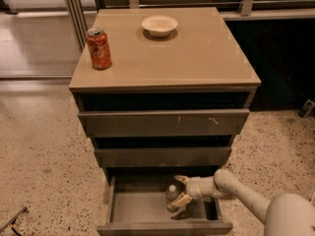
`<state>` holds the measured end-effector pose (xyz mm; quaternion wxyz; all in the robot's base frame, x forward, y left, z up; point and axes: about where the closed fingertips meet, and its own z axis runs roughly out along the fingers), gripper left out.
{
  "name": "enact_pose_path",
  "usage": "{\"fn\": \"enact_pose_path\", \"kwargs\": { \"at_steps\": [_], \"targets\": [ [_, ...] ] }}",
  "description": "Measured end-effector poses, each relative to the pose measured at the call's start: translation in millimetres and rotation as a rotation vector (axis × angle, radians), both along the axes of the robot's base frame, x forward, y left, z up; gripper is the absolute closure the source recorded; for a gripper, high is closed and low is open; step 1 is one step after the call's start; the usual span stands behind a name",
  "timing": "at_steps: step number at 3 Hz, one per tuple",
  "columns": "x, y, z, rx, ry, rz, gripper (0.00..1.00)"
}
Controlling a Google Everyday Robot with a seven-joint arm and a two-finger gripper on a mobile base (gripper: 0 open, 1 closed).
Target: Pick water bottle from bottom drawer and place on counter
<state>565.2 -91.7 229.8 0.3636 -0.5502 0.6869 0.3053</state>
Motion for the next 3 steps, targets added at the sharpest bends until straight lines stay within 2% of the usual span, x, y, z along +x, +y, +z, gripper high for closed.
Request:
{"fn": "enact_pose_path", "kwargs": {
  "at_steps": [1, 2, 3],
  "targets": [
    [-3, 17, 9, 0.030, -0.009, 0.031, 0.23],
    [-16, 31, 5, 0.052, 0.022, 0.056, 0.42],
    [-33, 33, -20, 0.041, 0.106, 0.066, 0.65]
  ]
}}
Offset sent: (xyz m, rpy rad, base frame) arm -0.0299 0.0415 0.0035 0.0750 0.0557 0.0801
